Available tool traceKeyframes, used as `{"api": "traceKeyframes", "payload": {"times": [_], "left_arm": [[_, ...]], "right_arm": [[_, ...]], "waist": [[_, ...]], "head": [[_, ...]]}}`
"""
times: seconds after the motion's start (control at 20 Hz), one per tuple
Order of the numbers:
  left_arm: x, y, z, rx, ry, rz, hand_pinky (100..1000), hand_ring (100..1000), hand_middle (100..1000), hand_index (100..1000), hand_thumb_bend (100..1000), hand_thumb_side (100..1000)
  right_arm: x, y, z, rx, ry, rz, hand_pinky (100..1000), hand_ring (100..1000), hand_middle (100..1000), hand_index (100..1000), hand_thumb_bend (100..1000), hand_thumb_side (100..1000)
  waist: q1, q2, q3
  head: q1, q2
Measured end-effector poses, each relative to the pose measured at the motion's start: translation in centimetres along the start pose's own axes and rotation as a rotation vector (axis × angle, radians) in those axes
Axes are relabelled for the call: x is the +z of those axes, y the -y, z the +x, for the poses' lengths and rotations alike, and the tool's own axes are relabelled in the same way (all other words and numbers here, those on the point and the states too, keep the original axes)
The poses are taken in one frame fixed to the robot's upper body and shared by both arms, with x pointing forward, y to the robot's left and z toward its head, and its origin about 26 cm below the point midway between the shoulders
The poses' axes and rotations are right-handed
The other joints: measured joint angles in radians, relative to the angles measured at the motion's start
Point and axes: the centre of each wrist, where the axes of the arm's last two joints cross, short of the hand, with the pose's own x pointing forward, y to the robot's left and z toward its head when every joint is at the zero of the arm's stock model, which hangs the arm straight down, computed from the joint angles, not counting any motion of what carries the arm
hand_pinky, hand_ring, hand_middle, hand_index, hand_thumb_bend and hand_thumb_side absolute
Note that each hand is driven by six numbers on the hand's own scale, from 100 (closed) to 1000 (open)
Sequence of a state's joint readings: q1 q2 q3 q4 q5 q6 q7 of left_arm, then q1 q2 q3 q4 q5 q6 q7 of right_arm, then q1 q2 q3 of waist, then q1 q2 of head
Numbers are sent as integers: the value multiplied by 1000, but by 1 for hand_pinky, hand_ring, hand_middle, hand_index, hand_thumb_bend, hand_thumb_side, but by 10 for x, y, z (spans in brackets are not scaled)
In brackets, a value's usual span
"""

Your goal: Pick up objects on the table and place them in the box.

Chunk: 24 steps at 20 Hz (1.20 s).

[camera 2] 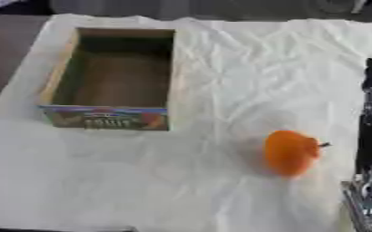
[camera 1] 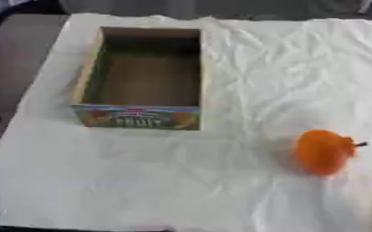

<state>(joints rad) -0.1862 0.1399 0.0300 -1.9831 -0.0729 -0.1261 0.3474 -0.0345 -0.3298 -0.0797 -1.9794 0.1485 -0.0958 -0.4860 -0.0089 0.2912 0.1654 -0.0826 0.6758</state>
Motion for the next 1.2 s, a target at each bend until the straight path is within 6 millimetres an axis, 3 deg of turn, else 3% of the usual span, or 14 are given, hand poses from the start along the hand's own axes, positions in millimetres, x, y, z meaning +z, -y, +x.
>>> {"api": "traceKeyframes", "payload": {"times": [0.3, 0.4, 0.45, 0.5, 0.65, 0.85, 1.2], "left_arm": [[0, 0, 0, 0, -1, -1, 316, 688, 856, 667, 100, 762], [0, 0, 0, 0, -1, -1, 316, 688, 856, 666, 100, 761], [0, 0, 0, -1, -2, -1, 316, 688, 856, 666, 100, 761], [0, 0, 0, -1, -2, -1, 316, 688, 856, 666, 100, 761], [0, 0, 0, -3, -3, -1, 316, 688, 856, 666, 100, 761], [1, -1, -1, -9, -7, -2, 316, 688, 856, 668, 100, 762], [3, -2, -2, -16, -12, -4, 316, 688, 855, 666, 100, 761]], "right_arm": [[0, 0, 0, 6, 5, 11, 945, 948, 881, 968, 100, 1000], [0, 0, 0, 13, 8, 20, 941, 948, 882, 970, 150, 1000], [-1, 1, 0, 26, 13, 28, 936, 948, 882, 973, 239, 1000], [-1, 3, 0, 52, 22, 44, 934, 948, 882, 975, 265, 1000], [-4, 12, -1, 173, 65, 117, 925, 947, 885, 980, 409, 1000], [-9, 27, -2, 377, 138, 247, 913, 937, 888, 965, 503, 1000], [-12, 48, -3, 686, 245, 474, 908, 942, 900, 963, 539, 1000]], "waist": [[0, 0, 0], [0, 0, 0], [0, 0, 0], [0, 0, -1], [-3, 0, -4], [-8, -7, -12], [-18, -24, -27]], "head": [[1, 0], [1, 0], [1, 0], [1, 0], [4, 0], [10, 4], [23, 18]]}}
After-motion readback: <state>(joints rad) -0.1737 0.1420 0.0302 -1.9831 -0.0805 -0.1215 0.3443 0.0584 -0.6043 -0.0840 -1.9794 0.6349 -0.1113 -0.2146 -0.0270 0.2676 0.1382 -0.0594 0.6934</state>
